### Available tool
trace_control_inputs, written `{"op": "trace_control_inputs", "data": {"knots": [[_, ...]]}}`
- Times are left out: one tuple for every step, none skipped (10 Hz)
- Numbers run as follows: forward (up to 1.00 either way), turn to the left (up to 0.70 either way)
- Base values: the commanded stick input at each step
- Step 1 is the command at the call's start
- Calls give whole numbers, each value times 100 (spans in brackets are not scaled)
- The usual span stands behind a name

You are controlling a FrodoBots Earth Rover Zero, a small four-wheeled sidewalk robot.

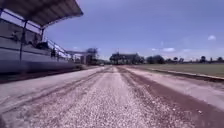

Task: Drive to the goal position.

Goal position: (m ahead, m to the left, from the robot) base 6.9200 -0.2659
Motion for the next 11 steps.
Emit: {"op": "trace_control_inputs", "data": {"knots": [[100,0],[100,0],[100,0],[100,0],[100,0],[100,0],[100,0],[100,0],[100,0],[100,0],[100,0]]}}
